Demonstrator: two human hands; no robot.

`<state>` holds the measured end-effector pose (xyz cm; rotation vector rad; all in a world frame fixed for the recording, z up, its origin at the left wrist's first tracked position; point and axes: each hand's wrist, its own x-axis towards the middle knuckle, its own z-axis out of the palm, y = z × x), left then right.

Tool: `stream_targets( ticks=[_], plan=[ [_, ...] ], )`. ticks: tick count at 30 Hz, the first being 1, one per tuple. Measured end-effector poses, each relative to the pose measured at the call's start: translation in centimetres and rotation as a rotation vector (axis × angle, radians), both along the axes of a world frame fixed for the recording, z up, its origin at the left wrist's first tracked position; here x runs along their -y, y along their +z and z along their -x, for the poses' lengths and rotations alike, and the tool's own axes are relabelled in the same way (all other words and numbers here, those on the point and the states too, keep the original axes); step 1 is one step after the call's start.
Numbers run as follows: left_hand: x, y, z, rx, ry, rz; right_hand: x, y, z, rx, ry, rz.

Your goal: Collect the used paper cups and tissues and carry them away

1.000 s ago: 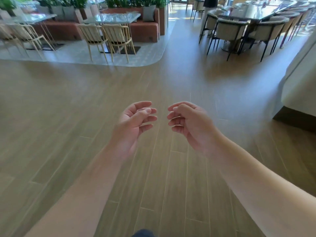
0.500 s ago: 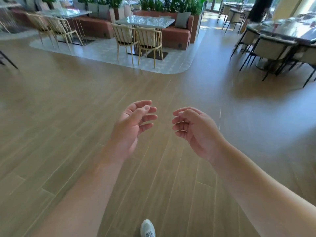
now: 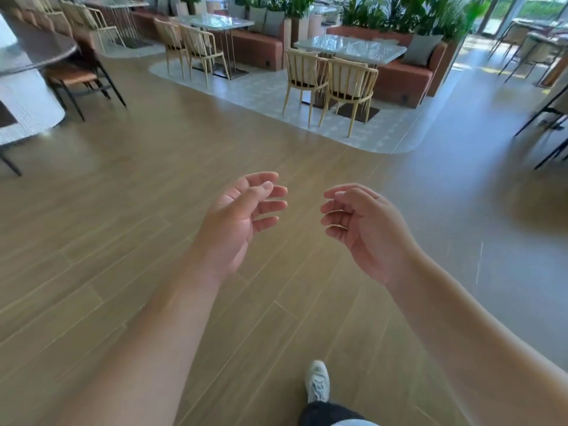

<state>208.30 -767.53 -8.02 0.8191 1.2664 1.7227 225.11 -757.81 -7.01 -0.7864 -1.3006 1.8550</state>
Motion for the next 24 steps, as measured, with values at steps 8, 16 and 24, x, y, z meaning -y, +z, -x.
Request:
stream_targets(
  ticks=[8, 16, 24],
  plan=[
    [-9.1, -0.6, 12.5, -0.027, 0.106, 0.006, -10.6, -2.7, 12.8, -0.020, 0.083, 0.028],
    [-19.5, 1.0, 25.2, -0.064, 0.197, 0.051, -22.5, -1.2, 26.9, -0.087, 0.165, 0.075],
    [-22.8, -0.1, 38.0, 0.000, 0.308, 0.053, -27.4, -1.3, 41.8, -0.017, 0.304, 0.066]
  ],
)
